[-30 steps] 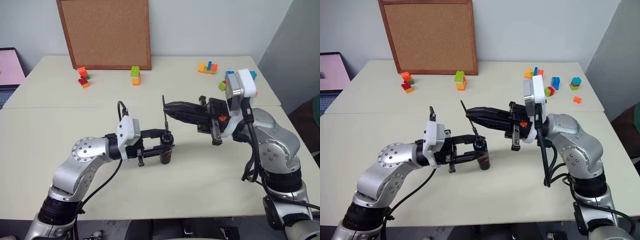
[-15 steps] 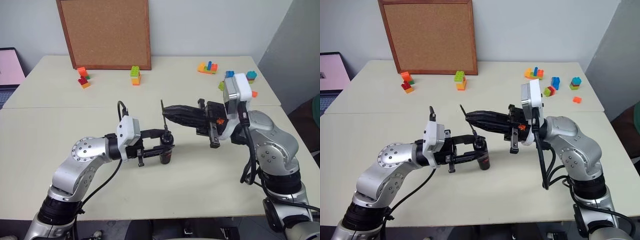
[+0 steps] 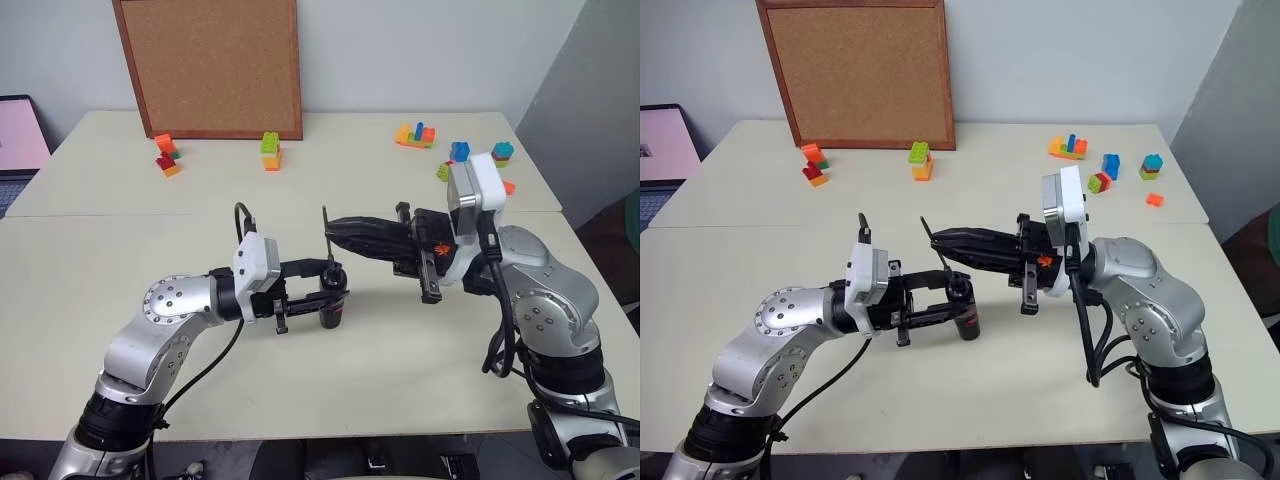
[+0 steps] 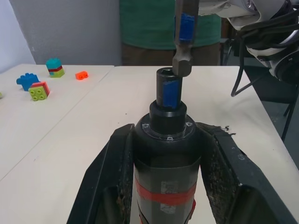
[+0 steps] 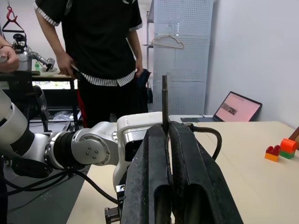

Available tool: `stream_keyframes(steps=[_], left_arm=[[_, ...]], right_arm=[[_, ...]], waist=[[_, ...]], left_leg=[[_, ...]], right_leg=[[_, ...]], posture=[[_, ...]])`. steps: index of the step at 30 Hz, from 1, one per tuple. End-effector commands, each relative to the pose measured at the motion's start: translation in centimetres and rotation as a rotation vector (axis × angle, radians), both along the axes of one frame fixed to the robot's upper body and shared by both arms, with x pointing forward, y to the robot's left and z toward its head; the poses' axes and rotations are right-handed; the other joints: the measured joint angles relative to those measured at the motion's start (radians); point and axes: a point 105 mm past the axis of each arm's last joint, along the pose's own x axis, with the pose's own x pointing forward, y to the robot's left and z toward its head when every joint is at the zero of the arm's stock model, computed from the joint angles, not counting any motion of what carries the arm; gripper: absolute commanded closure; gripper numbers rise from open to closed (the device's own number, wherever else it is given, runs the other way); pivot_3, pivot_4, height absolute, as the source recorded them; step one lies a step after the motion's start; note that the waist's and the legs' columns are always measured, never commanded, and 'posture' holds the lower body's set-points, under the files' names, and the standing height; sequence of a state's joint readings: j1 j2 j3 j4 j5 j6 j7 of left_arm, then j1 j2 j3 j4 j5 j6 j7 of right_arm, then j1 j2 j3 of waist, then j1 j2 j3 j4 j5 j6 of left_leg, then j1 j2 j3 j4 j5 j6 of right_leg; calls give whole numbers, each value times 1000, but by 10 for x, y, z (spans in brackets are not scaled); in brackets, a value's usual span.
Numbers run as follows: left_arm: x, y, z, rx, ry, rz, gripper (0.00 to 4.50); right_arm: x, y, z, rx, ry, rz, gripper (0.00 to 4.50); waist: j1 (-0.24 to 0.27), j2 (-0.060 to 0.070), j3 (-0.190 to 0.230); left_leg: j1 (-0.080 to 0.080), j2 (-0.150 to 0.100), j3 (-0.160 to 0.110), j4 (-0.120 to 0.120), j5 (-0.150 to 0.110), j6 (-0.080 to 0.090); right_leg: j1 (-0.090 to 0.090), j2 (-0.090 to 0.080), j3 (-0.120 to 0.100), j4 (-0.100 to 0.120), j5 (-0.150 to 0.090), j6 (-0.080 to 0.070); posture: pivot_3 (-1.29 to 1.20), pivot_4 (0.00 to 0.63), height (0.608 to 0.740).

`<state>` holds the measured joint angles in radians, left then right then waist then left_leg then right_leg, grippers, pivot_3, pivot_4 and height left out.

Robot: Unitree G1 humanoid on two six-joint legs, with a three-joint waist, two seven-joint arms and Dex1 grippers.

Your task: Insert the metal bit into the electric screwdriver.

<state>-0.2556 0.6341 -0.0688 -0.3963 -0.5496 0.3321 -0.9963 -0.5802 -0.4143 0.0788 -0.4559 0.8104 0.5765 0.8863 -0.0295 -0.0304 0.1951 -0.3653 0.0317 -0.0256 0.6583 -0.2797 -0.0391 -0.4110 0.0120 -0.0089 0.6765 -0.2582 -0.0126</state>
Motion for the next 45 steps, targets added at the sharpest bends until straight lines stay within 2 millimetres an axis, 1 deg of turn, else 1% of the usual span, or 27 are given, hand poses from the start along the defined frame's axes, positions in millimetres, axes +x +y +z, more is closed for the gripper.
stream_keyframes(steps=[1,8,16,21,28,41,45], left_arm=[[2,10,-10,44,28,36,2864],[2,10,-10,45,26,37,2864],[3,10,-11,50,28,38,2864],[4,9,-11,50,28,37,2864],[4,10,-10,50,27,37,2864],[3,8,-10,50,28,32,2864],[3,8,-10,52,29,31,2864]], right_arm=[[2,-2,11,33,-34,-19,4500],[2,-1,14,31,-34,-13,4500],[-4,2,21,40,-27,21,4500],[-6,0,13,28,-19,19,4500],[-11,-3,8,17,-18,18,4500],[-3,-6,8,23,-19,-3,4500],[-4,-6,13,34,-20,8,4500]], waist=[[0,0,0],[0,0,0],[0,0,0],[0,0,0],[0,0,0],[0,0,0],[0,0,0]], left_leg=[[0,0,0,0,0,0],[0,0,0,-1,0,0],[0,0,0,-4,0,0],[0,0,0,-5,0,0],[1,0,0,-12,0,0],[1,0,0,-12,0,0],[1,0,0,-12,0,0]], right_leg=[[0,0,0,0,0,0],[0,0,0,-1,0,0],[0,0,0,-3,0,0],[0,0,0,-4,0,0],[0,0,0,-7,0,0],[0,0,-1,-11,0,0],[1,0,0,-11,0,0]], posture=[[0,150,740],[0,150,740],[0,150,740],[0,150,740],[0,150,740],[0,150,740],[0,150,740]])
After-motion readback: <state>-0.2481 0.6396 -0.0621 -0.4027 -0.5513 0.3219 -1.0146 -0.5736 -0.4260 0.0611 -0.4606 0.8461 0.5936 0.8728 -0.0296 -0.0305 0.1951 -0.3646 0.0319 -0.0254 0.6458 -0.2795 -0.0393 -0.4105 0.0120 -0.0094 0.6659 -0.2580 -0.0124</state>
